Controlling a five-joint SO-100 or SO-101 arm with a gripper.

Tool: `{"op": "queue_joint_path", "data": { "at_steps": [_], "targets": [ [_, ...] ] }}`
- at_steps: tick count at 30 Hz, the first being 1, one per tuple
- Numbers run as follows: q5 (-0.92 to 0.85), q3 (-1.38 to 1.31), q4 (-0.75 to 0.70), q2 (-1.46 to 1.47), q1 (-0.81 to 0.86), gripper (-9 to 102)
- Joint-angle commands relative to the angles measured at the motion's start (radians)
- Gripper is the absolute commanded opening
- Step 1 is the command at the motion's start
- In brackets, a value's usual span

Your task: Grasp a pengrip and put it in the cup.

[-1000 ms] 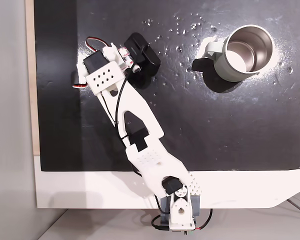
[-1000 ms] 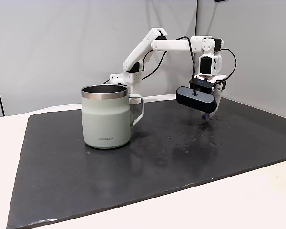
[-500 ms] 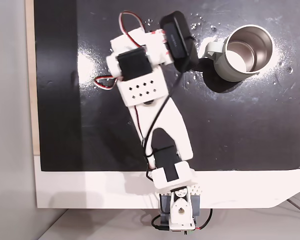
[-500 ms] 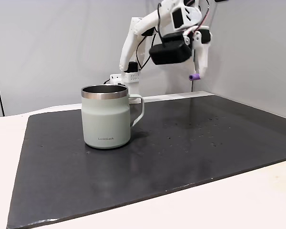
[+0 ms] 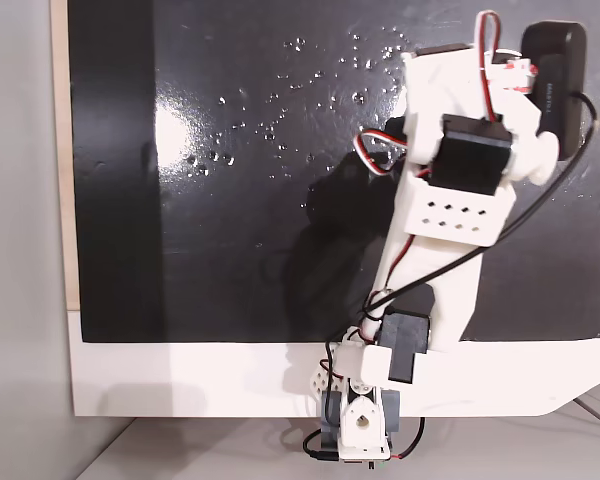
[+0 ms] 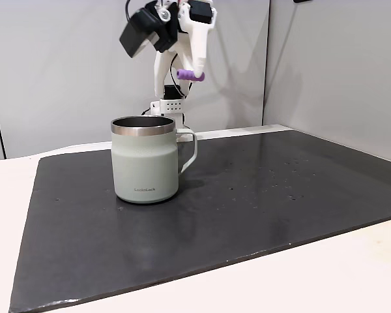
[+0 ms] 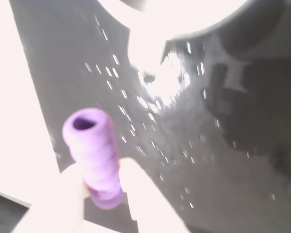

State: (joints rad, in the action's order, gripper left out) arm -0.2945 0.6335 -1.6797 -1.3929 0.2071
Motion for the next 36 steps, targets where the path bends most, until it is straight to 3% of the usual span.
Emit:
{"op": "queue_joint_path", "data": {
  "at_steps": [1,11,24,28,36],
  "targets": [
    [-0.055,-0.091,-0.005,-0.02,0.071,0],
    [-0.187,-0.109,-0.018,0.075,0.192,0],
    [-0.213,-0.109,-0.071,0.167,0.183,0],
    [-0.199,-0.114,-0.075,0.166,0.179,17],
    [-0.199,-0.123,-0.087,0.166,0.179,18]
  ]
}}
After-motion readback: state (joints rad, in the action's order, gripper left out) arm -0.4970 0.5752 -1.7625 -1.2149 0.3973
